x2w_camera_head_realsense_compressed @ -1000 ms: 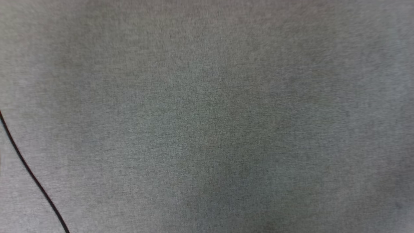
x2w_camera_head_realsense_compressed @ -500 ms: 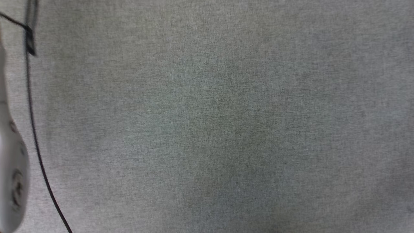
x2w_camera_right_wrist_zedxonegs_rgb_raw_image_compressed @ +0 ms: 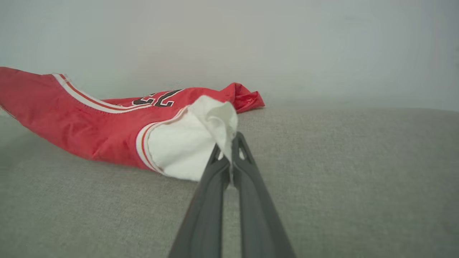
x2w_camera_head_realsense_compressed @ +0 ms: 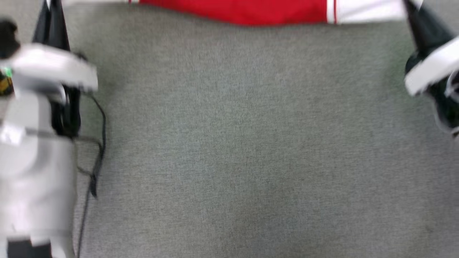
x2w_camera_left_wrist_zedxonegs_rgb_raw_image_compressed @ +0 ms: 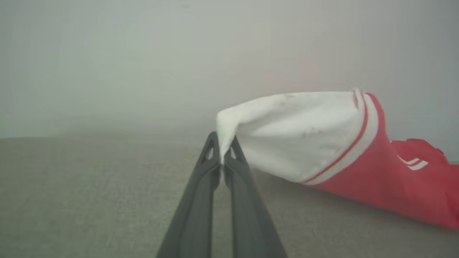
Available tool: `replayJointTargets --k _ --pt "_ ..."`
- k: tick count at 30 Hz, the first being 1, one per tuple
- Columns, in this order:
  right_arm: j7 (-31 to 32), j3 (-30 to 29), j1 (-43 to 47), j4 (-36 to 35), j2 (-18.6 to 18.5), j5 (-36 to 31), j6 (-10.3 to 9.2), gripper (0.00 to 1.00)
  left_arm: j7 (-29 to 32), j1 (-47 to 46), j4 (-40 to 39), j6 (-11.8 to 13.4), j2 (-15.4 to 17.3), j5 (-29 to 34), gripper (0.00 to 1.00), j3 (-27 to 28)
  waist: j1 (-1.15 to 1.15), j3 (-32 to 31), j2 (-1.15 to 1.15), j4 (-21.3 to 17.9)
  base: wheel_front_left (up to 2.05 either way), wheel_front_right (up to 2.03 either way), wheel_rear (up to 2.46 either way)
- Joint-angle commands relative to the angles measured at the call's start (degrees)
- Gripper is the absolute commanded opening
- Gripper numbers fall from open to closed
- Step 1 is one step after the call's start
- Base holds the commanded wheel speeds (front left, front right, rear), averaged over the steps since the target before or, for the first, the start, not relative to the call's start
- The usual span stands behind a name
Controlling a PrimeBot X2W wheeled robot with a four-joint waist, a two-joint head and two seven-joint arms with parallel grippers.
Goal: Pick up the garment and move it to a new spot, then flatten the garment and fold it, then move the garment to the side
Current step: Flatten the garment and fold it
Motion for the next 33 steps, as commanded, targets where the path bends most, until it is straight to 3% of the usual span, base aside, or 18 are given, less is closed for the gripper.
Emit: replayJointTargets --k 1,5,14,23,30,31,33 --pt "-0.7 0.3 2.5 -0.3 -0.2 0.9 -0.06 0.0 -0.4 3.9 -2.1 0.4 -0.7 0.2 0.0 1.0 0.0 -3.1 0.0 -0.1 0.0 0.0 0.0" --pt "-1.9 0.6 8.7 -1.4 -0.5 2.8 -0.06 0.0 -0.3 15.4 -10.7 1.1 -2.5 1.3 0.0 3.9 0.0 -6.6 0.0 0.2 0.0 0.0 0.0" --pt "-2.7 -2.0 23.3 -4.0 0.6 3.7 -0.06 0.0 -0.3 35.8 -22.4 1.6 -4.9 3.3 0.0 8.1 0.0 -14.6 0.0 0.7 0.0 0.0 0.0" --pt "-2.7 -12.6 41.4 -9.9 2.9 -0.8 -0.06 0.0 -0.2 53.1 -30.6 2.5 -6.7 3.9 0.0 9.5 0.0 -20.3 0.0 0.9 0.0 0.0 0.0" --pt "-2.6 -20.6 54.9 -15.1 4.9 -7.5 -0.06 0.0 0.5 61.4 -32.8 2.1 -7.9 3.0 0.0 8.8 0.0 -22.4 0.0 1.7 0.0 0.0 0.0" --pt "-2.0 -21.1 56.1 -16.1 5.5 -8.0 -0.06 0.05 0.6 61.9 -32.8 1.9 -8.2 2.9 0.0 8.5 0.0 -22.4 0.0 1.8 0.0 0.0 0.0" --pt "-0.7 -22.5 58.2 -17.5 6.3 -9.9 -0.06 0.31 0.6 62.1 -32.9 1.8 -8.3 3.4 0.0 7.7 0.0 -21.9 0.0 2.1 0.0 0.0 0.0"
